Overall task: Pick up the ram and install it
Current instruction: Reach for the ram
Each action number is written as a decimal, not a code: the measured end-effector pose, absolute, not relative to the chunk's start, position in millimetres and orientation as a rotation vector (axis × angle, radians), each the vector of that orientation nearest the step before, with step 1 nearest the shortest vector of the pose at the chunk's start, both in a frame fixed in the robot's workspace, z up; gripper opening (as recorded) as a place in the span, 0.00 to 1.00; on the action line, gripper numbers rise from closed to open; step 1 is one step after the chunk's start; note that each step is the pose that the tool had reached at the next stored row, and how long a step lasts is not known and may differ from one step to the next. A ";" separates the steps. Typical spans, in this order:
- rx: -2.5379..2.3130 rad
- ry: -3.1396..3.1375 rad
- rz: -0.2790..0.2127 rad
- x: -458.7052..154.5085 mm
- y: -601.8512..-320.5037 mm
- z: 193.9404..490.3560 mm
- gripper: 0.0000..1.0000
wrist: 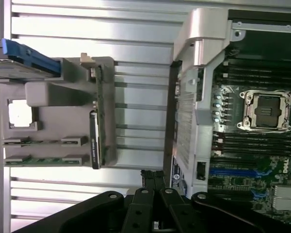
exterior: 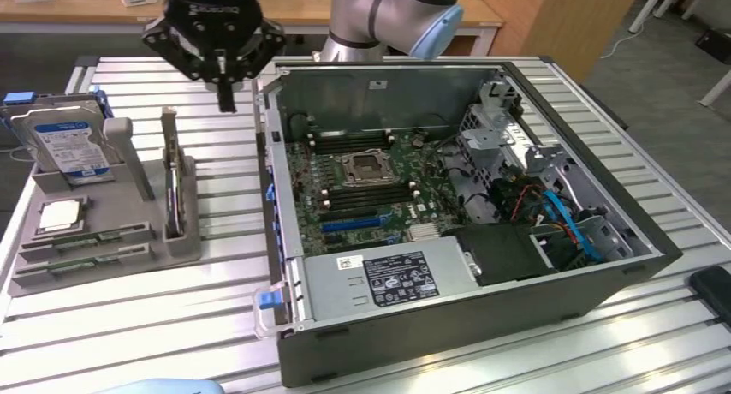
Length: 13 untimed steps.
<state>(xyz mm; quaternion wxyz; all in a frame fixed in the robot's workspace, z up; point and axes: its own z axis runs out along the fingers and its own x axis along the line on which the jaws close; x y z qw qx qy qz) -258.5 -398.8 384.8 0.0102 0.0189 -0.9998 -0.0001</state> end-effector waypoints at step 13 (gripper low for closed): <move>0.065 -3.121 0.000 -313.7 -398.9 382.6 0.10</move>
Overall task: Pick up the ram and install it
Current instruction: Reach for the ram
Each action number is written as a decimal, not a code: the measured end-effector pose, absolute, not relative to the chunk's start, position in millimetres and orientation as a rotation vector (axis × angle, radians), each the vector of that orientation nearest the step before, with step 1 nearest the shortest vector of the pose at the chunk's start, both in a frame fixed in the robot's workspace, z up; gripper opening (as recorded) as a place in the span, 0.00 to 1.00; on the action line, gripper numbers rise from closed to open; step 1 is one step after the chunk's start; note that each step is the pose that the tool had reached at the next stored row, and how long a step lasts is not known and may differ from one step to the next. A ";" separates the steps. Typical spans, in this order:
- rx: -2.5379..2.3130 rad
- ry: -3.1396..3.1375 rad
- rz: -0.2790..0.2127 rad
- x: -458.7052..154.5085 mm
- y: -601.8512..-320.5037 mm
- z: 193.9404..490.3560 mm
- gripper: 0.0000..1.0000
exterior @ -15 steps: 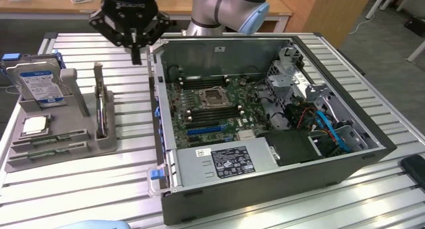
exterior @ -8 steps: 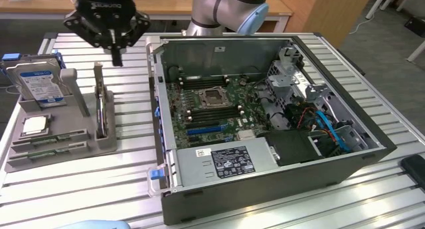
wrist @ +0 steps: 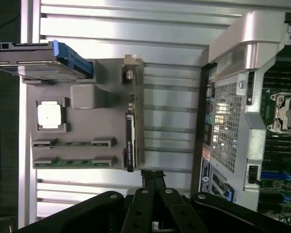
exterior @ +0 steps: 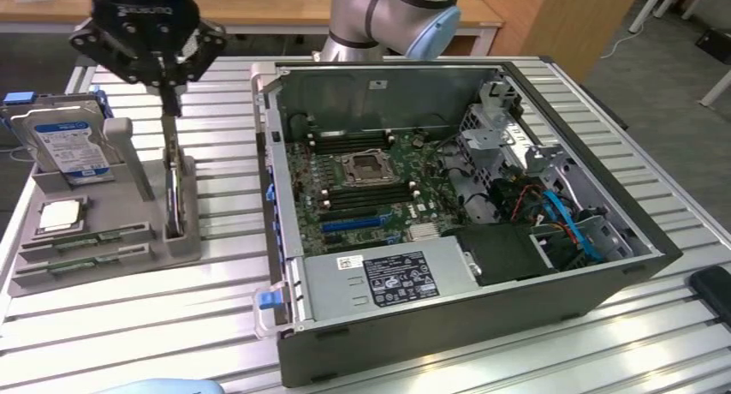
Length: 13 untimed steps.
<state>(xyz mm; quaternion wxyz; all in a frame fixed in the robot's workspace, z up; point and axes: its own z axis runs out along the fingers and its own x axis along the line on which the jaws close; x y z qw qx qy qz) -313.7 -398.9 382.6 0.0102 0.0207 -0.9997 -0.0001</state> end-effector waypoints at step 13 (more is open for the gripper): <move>0.071 -3.120 0.000 -365.9 -398.8 380.6 0.10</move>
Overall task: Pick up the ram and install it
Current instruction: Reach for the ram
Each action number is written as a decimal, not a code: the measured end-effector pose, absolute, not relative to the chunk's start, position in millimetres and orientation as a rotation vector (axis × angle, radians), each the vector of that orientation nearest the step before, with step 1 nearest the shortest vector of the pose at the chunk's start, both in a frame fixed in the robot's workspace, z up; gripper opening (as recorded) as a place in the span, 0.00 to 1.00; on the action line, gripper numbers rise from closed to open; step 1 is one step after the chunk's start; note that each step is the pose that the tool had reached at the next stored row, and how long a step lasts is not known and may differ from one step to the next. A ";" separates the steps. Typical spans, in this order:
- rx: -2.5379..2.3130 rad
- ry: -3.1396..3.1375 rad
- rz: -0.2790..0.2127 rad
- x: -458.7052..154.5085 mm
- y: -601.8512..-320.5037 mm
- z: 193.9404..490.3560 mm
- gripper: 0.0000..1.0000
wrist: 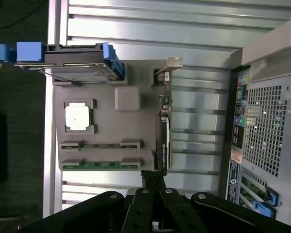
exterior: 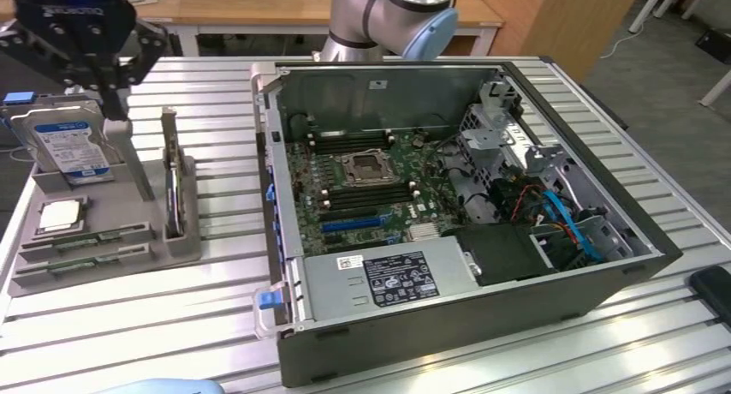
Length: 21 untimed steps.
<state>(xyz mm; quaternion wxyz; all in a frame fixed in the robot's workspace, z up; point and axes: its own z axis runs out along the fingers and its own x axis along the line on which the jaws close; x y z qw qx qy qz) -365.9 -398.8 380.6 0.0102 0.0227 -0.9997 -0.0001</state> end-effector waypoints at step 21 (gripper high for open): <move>0.080 -3.120 0.000 -439.6 -398.9 378.0 0.10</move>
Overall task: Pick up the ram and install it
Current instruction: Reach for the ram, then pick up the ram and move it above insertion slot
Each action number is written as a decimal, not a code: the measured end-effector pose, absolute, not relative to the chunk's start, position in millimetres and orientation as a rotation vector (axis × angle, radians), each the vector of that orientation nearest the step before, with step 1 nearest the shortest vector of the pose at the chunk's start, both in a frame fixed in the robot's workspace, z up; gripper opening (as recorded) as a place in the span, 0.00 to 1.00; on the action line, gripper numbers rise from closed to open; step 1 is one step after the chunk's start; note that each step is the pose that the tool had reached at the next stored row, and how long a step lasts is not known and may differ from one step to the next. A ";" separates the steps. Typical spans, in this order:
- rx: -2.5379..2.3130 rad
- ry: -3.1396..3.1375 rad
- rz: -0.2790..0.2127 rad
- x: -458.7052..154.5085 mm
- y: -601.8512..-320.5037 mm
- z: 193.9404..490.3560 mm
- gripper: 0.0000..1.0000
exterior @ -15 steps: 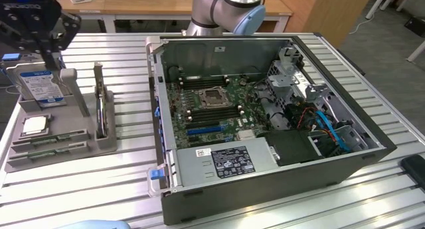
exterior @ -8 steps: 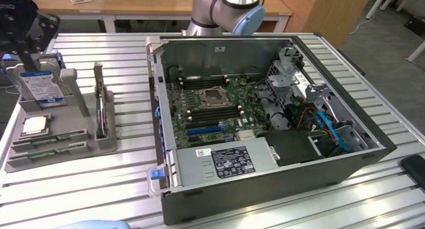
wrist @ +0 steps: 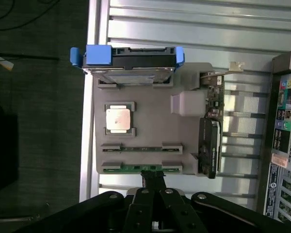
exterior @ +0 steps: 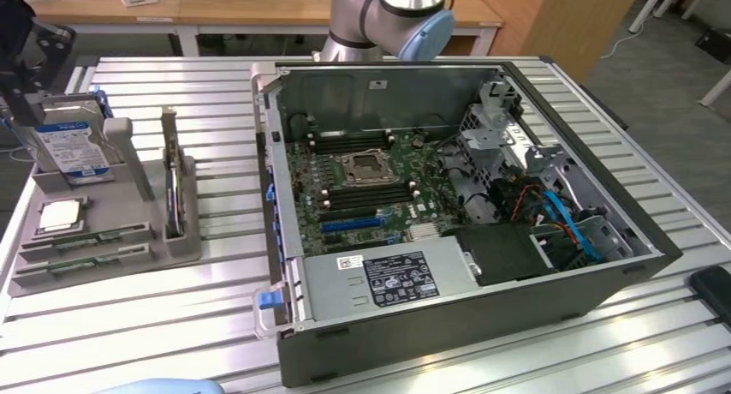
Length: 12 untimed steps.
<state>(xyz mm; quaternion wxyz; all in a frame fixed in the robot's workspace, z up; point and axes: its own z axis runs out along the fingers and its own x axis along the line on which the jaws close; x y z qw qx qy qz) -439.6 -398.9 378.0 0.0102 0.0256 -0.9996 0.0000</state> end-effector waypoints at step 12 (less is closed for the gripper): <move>0.080 -3.120 -0.003 -440.9 -399.0 377.8 0.10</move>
